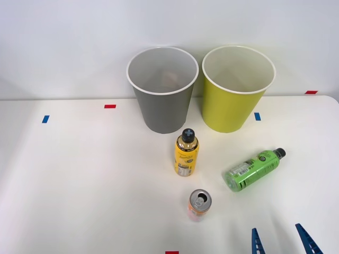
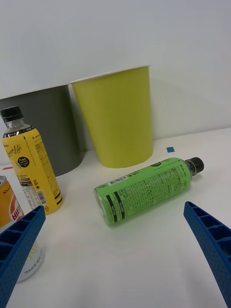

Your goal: Put cans in the gray bin, plastic bottles in the light green bin

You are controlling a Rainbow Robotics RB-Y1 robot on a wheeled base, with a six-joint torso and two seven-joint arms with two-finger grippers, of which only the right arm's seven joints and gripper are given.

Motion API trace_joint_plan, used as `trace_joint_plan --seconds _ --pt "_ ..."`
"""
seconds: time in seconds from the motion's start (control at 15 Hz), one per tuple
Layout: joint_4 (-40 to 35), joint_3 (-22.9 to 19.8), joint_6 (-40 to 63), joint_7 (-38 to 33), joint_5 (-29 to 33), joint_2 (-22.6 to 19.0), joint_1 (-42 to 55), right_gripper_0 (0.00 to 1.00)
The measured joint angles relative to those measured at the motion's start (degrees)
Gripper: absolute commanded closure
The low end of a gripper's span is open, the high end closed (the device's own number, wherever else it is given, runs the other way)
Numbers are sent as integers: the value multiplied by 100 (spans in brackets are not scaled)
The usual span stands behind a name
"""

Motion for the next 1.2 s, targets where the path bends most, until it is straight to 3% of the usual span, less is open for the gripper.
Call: trace_joint_plan --seconds 1.2 --pt "0 0 0 0 0 0 0 0"
